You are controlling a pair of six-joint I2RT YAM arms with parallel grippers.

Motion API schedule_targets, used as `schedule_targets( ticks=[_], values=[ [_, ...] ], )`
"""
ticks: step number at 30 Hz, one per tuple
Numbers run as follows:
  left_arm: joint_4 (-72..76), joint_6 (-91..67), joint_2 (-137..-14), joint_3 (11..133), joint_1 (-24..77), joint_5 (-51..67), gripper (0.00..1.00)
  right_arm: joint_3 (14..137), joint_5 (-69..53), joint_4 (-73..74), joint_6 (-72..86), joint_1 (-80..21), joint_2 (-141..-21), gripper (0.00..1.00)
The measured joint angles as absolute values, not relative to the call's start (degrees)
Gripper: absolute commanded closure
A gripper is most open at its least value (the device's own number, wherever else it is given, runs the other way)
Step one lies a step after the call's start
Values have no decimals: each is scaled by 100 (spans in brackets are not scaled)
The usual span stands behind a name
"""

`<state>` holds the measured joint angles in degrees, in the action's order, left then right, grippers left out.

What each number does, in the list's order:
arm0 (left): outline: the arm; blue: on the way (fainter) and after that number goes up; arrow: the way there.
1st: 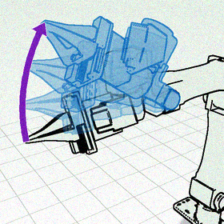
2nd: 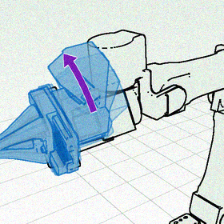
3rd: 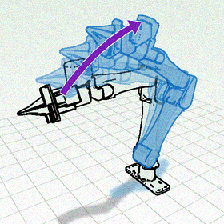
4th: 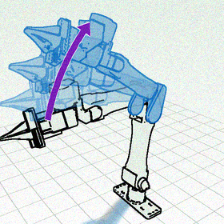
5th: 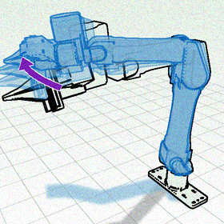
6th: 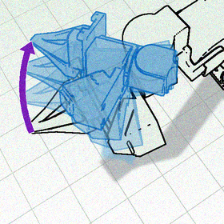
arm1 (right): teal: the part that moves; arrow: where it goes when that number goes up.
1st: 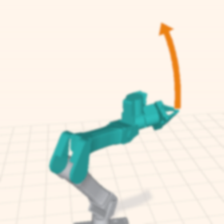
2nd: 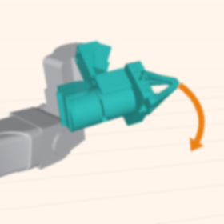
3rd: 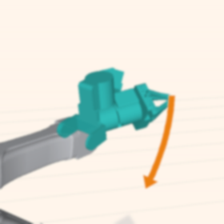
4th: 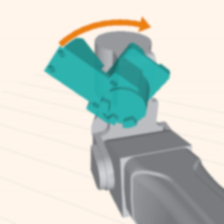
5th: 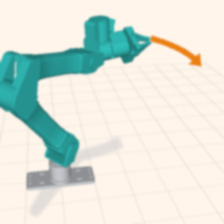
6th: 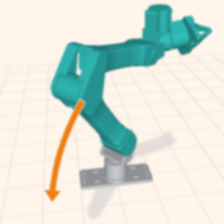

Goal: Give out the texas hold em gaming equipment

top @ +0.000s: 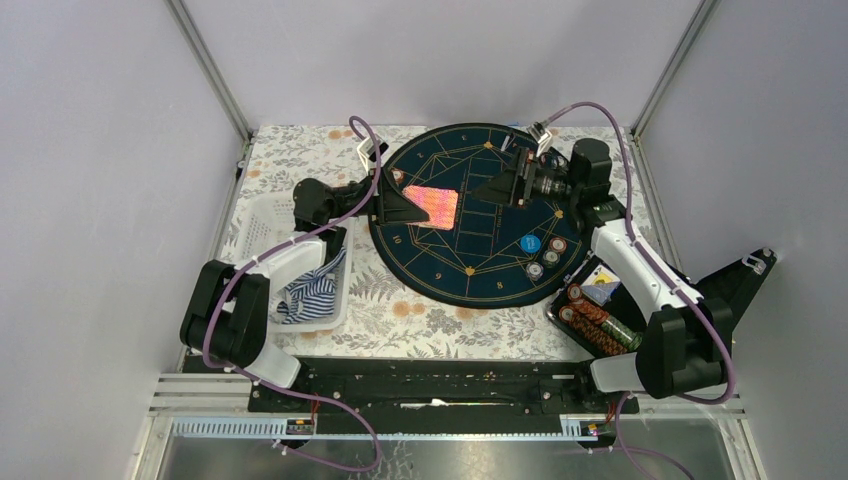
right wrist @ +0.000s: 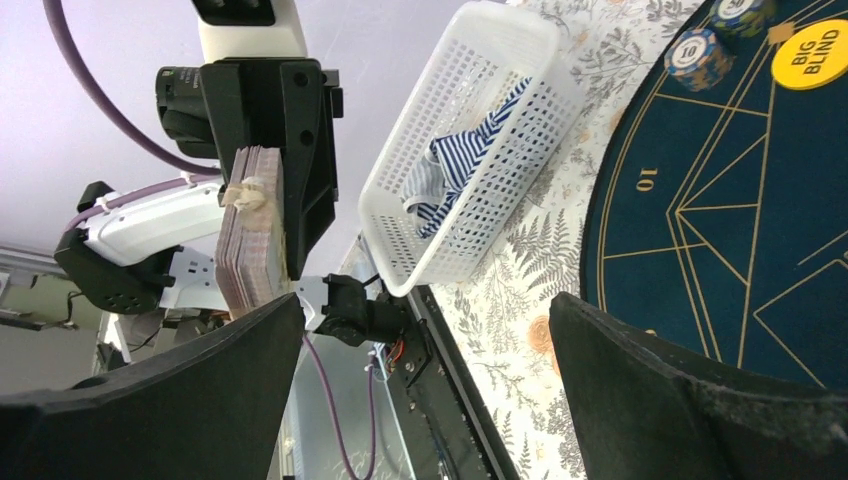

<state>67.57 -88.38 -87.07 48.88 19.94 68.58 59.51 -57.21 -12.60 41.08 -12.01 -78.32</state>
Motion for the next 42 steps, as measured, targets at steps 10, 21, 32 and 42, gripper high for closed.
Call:
schedule_targets(
  ticks=[10,21,32,42],
  values=[
    [6785,-8862,-8707,4803,1994,6838,86,5959,-5887,-1431,4230,-1544,-7944,0],
    [6788,-8864,-8707,4744,1997,6814,86,5999,-5966,-1435,4230,-1695,-8001,0],
    [6788,-8879,-8707,4742,2062,6816,85,6014,-6007,-1452,4233,-1763,-8036,0],
    [6781,-8853,-8707,4742,2110,6820,76,6016,-6123,-1538,4252,-1785,-8077,0]
  ],
)
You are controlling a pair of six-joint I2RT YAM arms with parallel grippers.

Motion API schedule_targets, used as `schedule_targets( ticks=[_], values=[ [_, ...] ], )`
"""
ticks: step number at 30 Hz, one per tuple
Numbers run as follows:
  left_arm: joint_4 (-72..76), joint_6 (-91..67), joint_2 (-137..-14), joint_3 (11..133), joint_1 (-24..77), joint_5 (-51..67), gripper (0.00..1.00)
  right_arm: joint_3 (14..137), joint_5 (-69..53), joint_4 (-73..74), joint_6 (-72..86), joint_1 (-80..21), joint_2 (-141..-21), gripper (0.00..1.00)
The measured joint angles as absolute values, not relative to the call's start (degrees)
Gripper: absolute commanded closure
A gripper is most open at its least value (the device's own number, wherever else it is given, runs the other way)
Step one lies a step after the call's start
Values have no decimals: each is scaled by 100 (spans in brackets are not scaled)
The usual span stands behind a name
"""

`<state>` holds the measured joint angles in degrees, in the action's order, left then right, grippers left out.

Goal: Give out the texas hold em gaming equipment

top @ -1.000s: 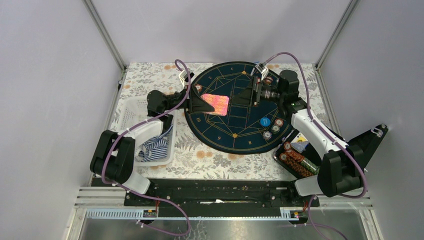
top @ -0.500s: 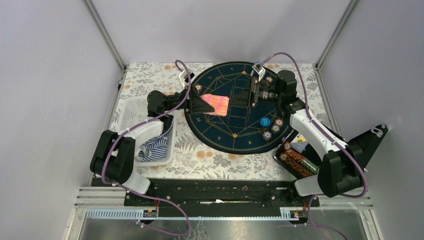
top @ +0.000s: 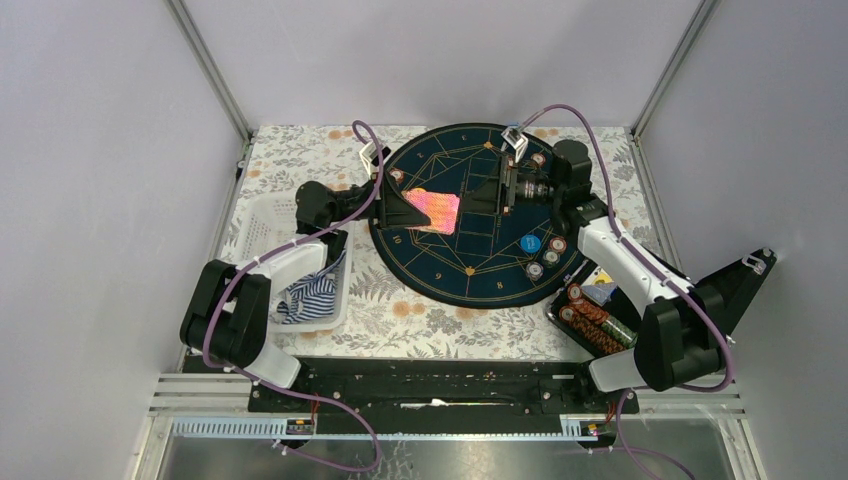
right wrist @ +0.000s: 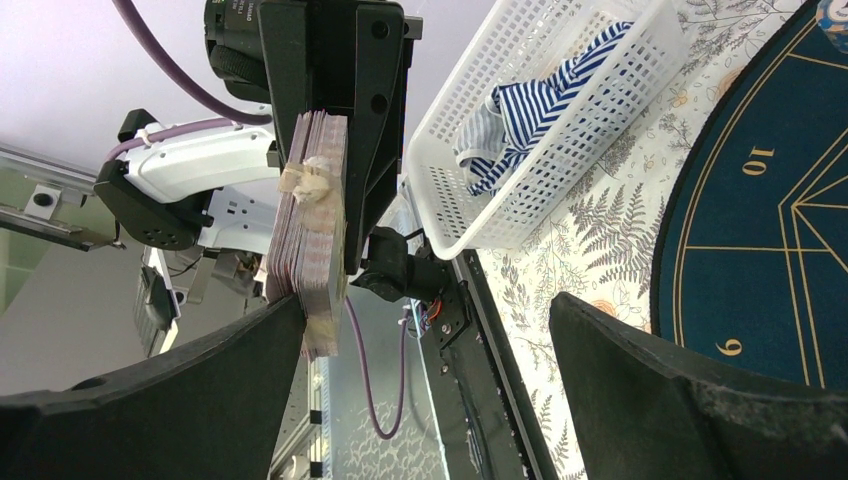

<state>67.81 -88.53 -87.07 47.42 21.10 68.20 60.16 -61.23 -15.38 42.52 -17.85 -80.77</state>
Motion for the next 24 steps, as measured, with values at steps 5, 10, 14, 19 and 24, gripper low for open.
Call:
schedule_targets(
  ticks=[5,10,14,19,24],
  values=[
    [6772,-8853,-8713,4742,2117,6886,72,6027,-6200,-1629,4318,-1850,-8204,0],
    [6775,-8860,-8750,4742,2239,6932,74,6038,-6219,-1704,4379,-2047,-8342,0],
    [6792,-8890,-8774,4742,2276,6936,86,6097,-6250,-1695,4379,-2099,-8394,0],
    [6875,-8901,-8774,4742,2206,6845,95,6276,-6263,-1498,4257,-1992,-8418,0],
    [6777,-8831,-8774,4731,2086,6770,98,6965,-6125,-196,3183,-1555,-8440,0]
  ],
)
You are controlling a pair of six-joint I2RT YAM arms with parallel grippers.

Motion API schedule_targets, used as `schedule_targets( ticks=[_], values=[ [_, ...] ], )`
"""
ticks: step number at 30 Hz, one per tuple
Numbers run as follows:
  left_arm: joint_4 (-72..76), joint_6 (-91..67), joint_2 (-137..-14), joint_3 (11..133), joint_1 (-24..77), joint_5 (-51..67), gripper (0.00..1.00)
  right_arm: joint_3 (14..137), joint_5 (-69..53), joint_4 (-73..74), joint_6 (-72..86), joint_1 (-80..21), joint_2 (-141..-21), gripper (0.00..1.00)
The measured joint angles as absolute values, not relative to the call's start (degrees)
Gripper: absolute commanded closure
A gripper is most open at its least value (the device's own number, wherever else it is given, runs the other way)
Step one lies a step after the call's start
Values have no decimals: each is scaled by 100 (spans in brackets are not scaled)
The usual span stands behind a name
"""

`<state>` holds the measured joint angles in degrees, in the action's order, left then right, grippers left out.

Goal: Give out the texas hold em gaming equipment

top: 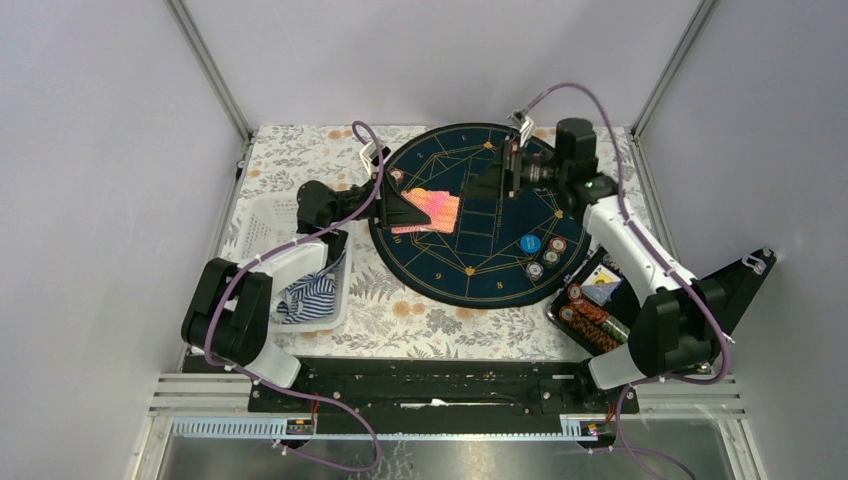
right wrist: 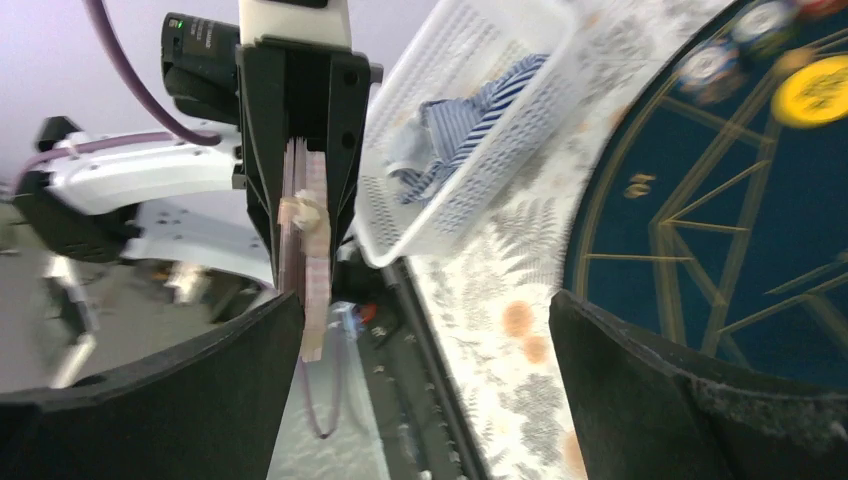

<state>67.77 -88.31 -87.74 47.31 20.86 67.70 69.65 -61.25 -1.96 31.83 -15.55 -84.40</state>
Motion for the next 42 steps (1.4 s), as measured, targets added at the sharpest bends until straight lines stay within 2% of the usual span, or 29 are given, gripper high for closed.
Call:
schedule_targets(
  ticks=[4,8,14,18,23,42],
  values=[
    [6097,-8416,-8774,4724,2045,6772,100,8226,-5513,1710,1236,-1350,-8514,0],
    [5356,-8005,-8774,4724,2045,6794,100,9242,-4810,3321,-666,-1553,-8541,0],
    [3903,-7019,-8774,4840,2134,6812,100,9542,-3760,4482,-2270,-2644,-8591,0],
    [2681,-6149,-8774,5061,2368,6740,100,9153,-3229,4576,-2777,-3192,-8549,0],
    [1959,-5666,-8774,5133,2550,6700,100,9231,-2744,4910,-3194,-3603,-8593,0],
    [1896,-5719,-8774,5142,2630,6622,100,9367,-1848,5159,-3592,-4598,-9295,0]
  ],
)
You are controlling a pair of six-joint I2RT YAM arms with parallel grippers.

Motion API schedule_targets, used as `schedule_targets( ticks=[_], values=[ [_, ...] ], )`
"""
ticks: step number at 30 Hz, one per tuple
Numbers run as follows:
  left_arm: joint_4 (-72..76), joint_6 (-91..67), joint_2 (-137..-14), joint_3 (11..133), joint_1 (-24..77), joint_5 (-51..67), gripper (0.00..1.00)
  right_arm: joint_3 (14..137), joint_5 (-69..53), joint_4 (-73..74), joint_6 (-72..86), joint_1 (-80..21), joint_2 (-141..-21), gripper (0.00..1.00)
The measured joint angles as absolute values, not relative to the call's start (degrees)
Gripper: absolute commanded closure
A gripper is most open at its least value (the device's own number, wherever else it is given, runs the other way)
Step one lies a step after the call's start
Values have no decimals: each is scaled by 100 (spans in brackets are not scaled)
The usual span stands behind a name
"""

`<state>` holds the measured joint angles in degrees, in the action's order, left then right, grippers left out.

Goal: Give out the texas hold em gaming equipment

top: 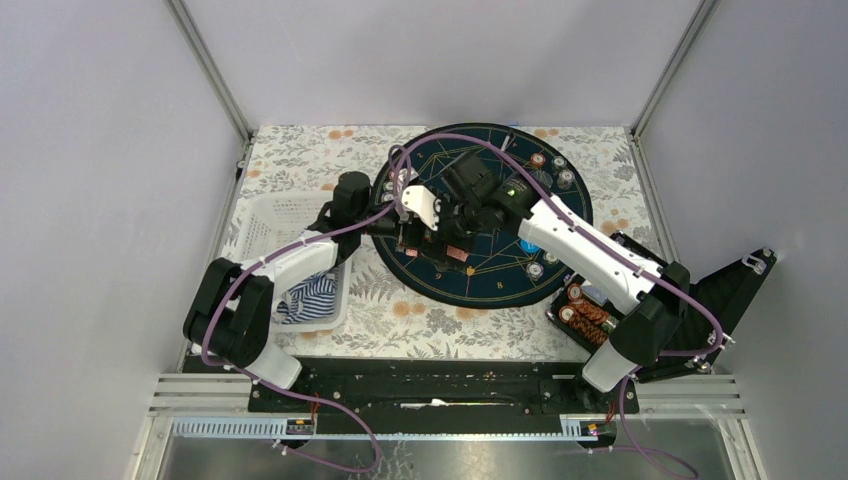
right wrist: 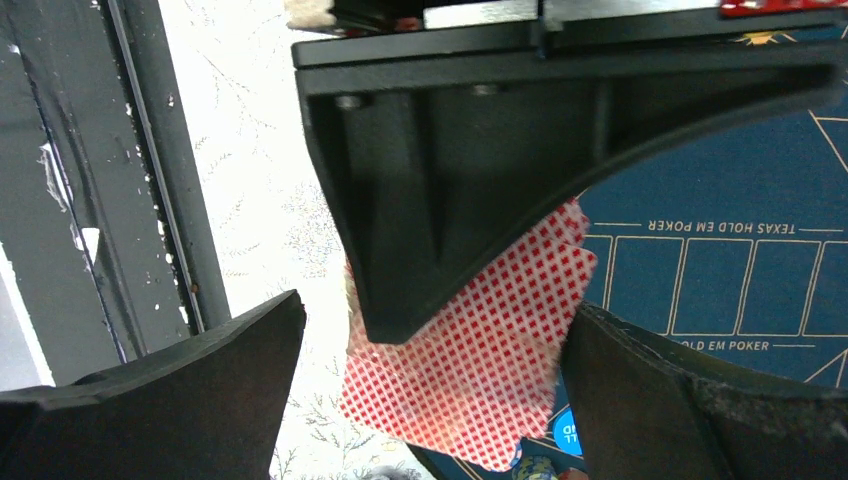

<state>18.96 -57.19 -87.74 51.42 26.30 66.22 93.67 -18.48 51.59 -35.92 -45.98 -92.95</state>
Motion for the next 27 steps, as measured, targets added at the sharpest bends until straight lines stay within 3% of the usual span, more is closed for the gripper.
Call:
schedule_targets(
  ticks=[11,13,17,22,27],
  values=[
    [2366,-6228,-8774,5135,2630,6643,100,9258,-989,4882,-3590,-4932,-9303,1],
    [2418,-6281,-8774,5135,2637,6643,100,9251,-937,4856,-3590,-4943,-9314,7],
    [2484,-6322,-8774,5122,2655,6687,97,9236,-832,4814,-3603,-4952,-9323,33],
    [2534,-6281,-8774,5098,2665,6707,82,9201,-766,4777,-3535,-4952,-9321,46],
    [2399,-6128,-8772,5098,2668,6722,57,9102,-801,4718,-3579,-4952,-9284,55]
  ],
)
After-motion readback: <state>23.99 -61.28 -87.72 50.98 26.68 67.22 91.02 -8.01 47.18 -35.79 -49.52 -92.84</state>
